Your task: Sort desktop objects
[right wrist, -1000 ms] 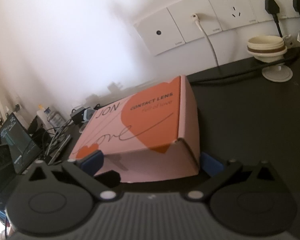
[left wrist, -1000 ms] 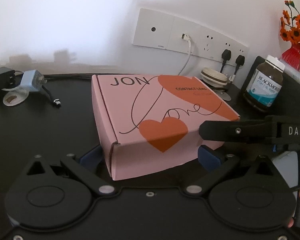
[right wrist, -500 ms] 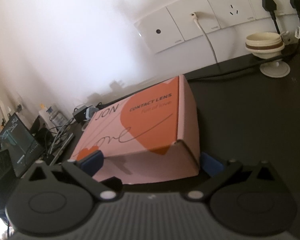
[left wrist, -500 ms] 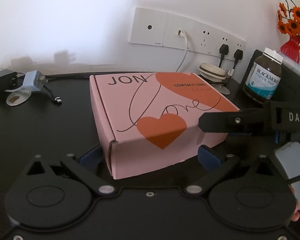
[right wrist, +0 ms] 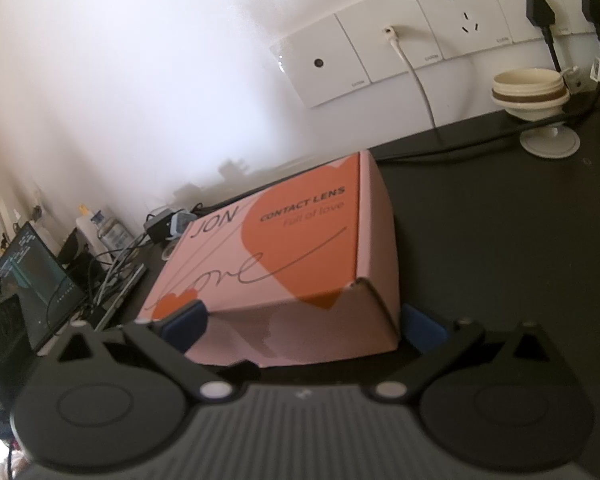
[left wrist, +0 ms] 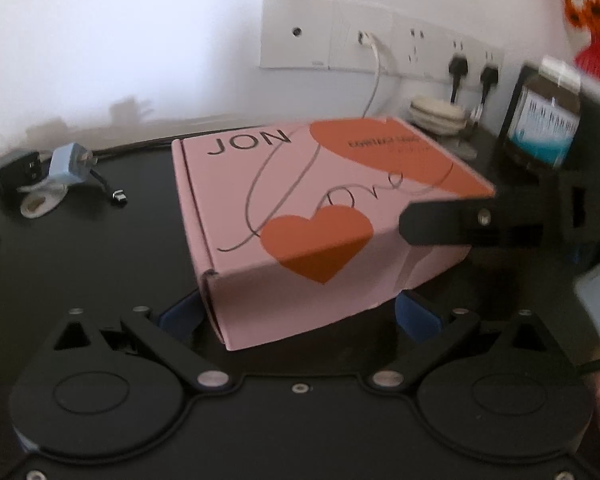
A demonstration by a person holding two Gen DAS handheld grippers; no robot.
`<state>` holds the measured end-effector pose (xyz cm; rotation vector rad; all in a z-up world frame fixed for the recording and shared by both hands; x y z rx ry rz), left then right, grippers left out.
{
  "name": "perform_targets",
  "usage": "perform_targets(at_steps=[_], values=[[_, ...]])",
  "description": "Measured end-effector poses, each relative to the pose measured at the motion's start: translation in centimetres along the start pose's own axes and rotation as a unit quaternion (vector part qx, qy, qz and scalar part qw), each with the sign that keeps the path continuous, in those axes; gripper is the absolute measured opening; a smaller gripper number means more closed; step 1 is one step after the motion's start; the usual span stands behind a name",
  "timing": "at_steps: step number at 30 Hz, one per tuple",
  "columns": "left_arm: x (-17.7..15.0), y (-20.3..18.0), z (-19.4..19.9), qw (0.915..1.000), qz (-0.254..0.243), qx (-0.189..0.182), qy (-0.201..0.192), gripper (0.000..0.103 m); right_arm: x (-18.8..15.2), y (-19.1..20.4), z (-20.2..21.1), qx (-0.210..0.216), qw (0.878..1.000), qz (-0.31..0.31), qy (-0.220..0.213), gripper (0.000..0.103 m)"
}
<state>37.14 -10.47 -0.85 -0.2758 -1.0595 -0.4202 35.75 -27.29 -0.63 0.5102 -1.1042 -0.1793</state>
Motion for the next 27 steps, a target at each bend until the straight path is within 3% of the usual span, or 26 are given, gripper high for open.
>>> perform_targets(at_steps=[8,15,27], values=[[-0.2,0.1,-0.1,1.0000,-0.007,0.003,0.002,0.103,-0.1,0.5,0.0,-0.007,1.000,0.023,0.003,0.102],[-0.2,0.0,-0.2,0.9999,-0.011,0.006,0.003,0.103,-0.7,2.0,-0.4,-0.039,0.995,0.092,0.020,0.102],[-0.3,0.0,-0.2,0.9999,-0.010,0.012,-0.001,0.103,-1.3,2.8,-1.2,-0.080,0.988,0.124,0.033,0.102]])
Point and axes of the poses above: each gripper's, at about its wrist camera, not at the fingertips, and z roughly against the way its jaws point, y to its left, x to its top, the point moved 5 cm from there along -z, roughly the way its jaws point, and after that the axes turned 14 degrees about -y, right-handed, at the moved point
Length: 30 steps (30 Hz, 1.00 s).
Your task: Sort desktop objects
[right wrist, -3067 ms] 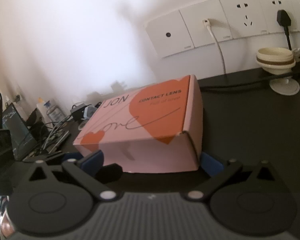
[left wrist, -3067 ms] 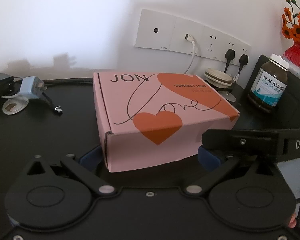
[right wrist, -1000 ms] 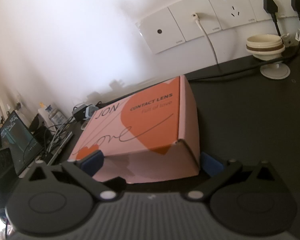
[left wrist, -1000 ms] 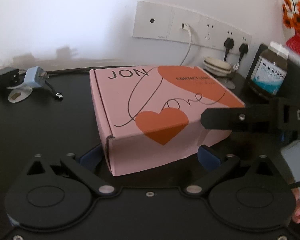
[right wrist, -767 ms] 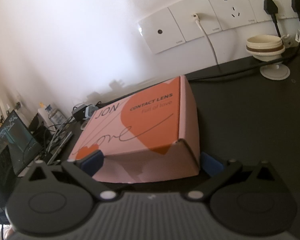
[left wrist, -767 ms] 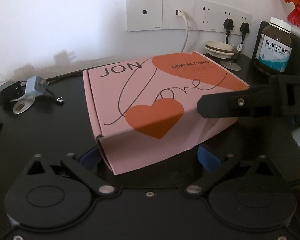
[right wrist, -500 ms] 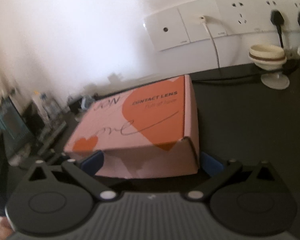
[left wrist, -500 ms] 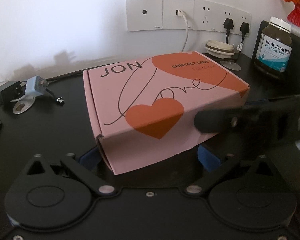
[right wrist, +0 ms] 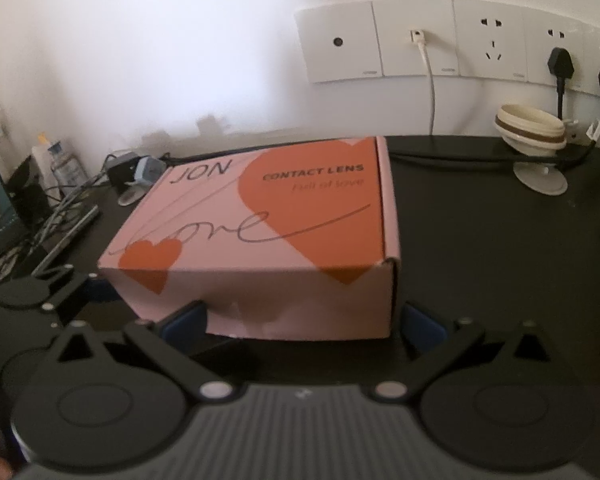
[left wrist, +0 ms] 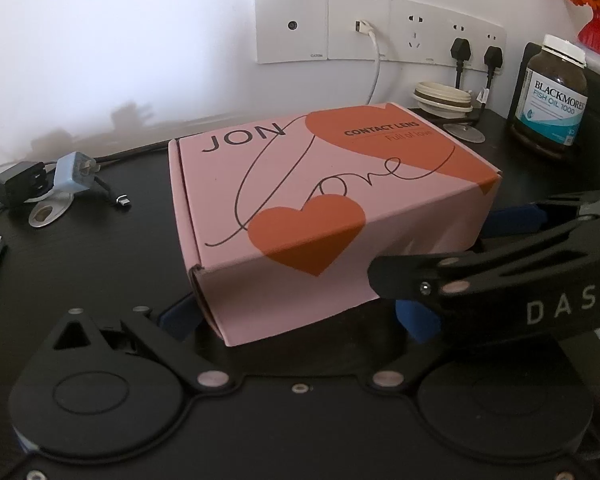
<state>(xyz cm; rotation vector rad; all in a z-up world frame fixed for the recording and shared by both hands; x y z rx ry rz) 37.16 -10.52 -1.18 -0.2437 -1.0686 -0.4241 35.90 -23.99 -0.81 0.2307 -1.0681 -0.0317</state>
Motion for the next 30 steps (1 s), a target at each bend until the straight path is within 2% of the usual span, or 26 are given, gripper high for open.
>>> perform_targets(at_steps=[10,14,17,19,21,26,30], values=[[0.0,0.3,-0.1,1.0000,-0.003,-0.006,0.002,0.103,-0.1,0.2,0.1,-0.009,1.000,-0.005,-0.005,0.102],[0.0,0.2,0.0,1.0000,0.000,-0.007,0.006,0.103,-0.6,0.3,0.7,-0.011,0.999,-0.018,-0.034,0.102],[0.0,0.3,0.5,0.9998,0.020,0.000,0.007,0.103,-0.3,0.4,0.7,-0.009,1.000,-0.013,-0.023,0.102],[0.1,0.6,1.2,0.9987,0.051,-0.003,0.005,0.103,-0.2,0.4,0.9,-0.012,1.000,-0.022,-0.019,0.102],[0.4,0.8,2.5,0.9975,0.070,-0.001,-0.009,0.103,0.0,0.5,1.7,-0.013,0.999,-0.033,-0.027,0.102],[1.4,-0.8,6.2,0.9967,0.012,0.023,-0.076,0.103,0.7,1.1,4.6,-0.033,0.997,-0.019,-0.068,0.102],[1.7,-2.3,8.1,0.9952,-0.008,0.013,-0.097,0.103,1.2,1.5,6.7,-0.036,0.995,-0.020,-0.091,0.102]])
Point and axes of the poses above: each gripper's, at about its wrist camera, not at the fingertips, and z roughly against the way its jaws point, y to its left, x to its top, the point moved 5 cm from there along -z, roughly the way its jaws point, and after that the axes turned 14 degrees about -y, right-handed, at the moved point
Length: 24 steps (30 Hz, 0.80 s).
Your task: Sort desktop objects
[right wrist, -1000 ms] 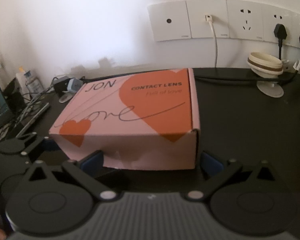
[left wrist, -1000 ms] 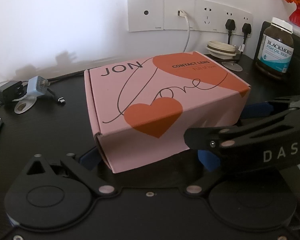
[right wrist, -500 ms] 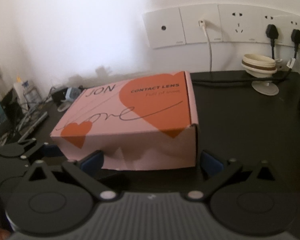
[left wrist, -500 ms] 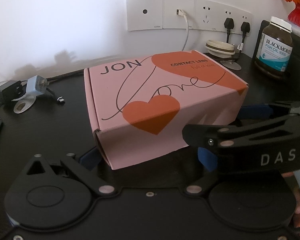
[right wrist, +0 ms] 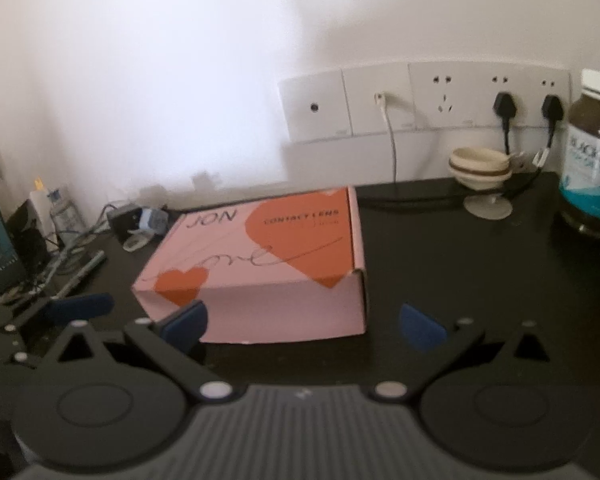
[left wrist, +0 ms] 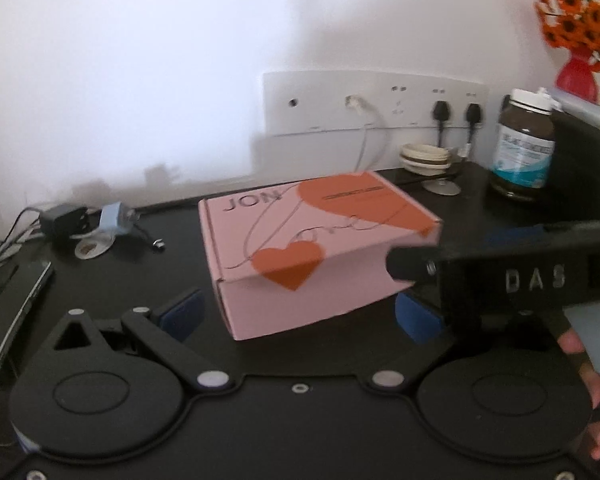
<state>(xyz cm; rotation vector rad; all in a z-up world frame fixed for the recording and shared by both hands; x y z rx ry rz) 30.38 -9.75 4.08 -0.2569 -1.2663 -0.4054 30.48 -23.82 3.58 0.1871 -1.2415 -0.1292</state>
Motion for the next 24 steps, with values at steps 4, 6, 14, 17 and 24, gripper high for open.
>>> perform_targets(at_steps=[4,6,14,17,24], values=[[0.8,-0.5,2.0,0.9991,0.005,-0.005,-0.041,0.103,0.9,0.1,2.9,-0.012,0.999,0.008,-0.045,0.102],[1.1,-0.6,2.9,0.9982,0.010,-0.003,-0.059,0.103,1.2,0.2,4.1,-0.022,0.998,0.022,-0.057,0.102],[2.0,-0.7,6.9,0.9944,0.026,0.005,-0.103,0.103,2.2,-0.5,8.6,-0.041,0.995,0.022,-0.086,0.102],[2.0,-0.7,8.8,0.9912,0.017,0.033,-0.127,0.103,2.2,-0.1,10.2,-0.043,0.994,0.036,-0.096,0.102],[1.4,-1.6,12.2,0.9866,-0.007,0.059,-0.152,0.103,1.8,1.3,14.1,-0.016,0.992,0.051,-0.117,0.102]])
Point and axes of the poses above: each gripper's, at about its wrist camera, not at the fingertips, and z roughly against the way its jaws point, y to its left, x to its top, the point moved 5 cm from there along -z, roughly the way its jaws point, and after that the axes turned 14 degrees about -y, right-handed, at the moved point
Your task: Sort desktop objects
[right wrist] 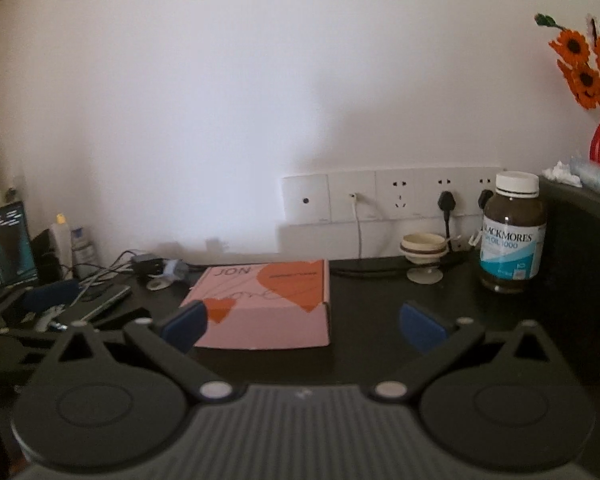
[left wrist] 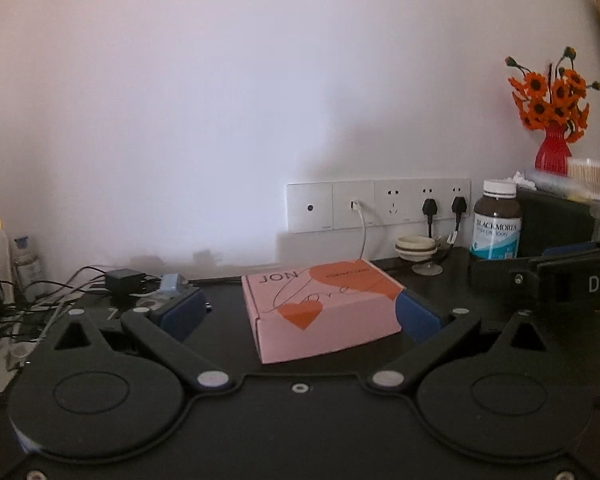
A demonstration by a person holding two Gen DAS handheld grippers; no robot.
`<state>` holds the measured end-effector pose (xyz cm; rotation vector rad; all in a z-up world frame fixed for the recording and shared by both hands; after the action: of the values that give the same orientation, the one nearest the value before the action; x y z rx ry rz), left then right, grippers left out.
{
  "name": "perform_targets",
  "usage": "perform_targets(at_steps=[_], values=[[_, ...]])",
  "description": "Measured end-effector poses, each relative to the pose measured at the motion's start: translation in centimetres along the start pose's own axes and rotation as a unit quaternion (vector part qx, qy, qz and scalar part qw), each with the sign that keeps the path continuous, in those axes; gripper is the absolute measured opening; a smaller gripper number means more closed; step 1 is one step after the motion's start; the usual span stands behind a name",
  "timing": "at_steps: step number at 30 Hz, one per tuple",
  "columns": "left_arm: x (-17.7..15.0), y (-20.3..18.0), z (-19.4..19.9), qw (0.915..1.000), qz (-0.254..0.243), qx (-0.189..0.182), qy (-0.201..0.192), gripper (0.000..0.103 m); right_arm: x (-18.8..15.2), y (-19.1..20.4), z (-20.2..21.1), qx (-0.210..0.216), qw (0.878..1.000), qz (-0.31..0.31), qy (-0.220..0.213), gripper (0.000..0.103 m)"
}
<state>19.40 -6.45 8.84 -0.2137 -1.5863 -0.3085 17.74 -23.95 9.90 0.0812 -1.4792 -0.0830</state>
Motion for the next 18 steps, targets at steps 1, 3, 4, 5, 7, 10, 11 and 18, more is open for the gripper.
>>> perform_targets(at_steps=[1,3,4,5,7,10,11,18], values=[[0.0,-0.1,0.5,0.9999,-0.007,0.007,-0.004,0.103,-0.1,0.1,0.3,0.003,1.000,0.001,0.002,0.102],[-0.2,-0.2,1.3,0.9997,-0.015,0.016,-0.006,0.103,-0.3,0.4,1.0,0.006,1.000,0.003,0.003,0.102],[-0.3,-0.2,1.6,0.9997,-0.016,0.018,-0.004,0.103,-0.5,0.5,1.4,0.005,1.000,0.006,0.004,0.102],[-0.3,-0.2,2.0,0.9997,-0.013,0.018,-0.002,0.103,-0.7,0.6,1.8,0.004,1.000,0.011,0.004,0.102],[-0.3,-0.1,2.8,0.9998,-0.001,0.018,0.001,0.103,-1.0,0.8,2.5,0.001,1.000,0.021,0.005,0.102],[-0.4,0.0,4.1,0.9998,0.010,0.017,0.003,0.103,-1.4,1.1,4.0,-0.006,1.000,0.029,0.001,0.102],[-0.5,0.0,4.4,0.9998,0.011,0.018,0.005,0.103,-1.5,1.1,4.4,-0.008,1.000,0.027,0.001,0.102],[-1.2,-0.4,6.8,0.9993,-0.009,0.033,0.017,0.103,-3.0,1.1,6.8,-0.009,1.000,0.012,0.013,0.102]])
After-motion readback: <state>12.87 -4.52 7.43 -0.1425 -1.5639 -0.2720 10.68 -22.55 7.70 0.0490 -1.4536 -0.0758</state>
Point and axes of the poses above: each gripper's, at about its wrist camera, not at the fingertips, and z roughly against the way its jaws point, y to its left, x to its top, the point moved 5 cm from there along -z, roughly the way its jaws point, and after that the axes turned 14 degrees about -y, right-handed, at the moved point
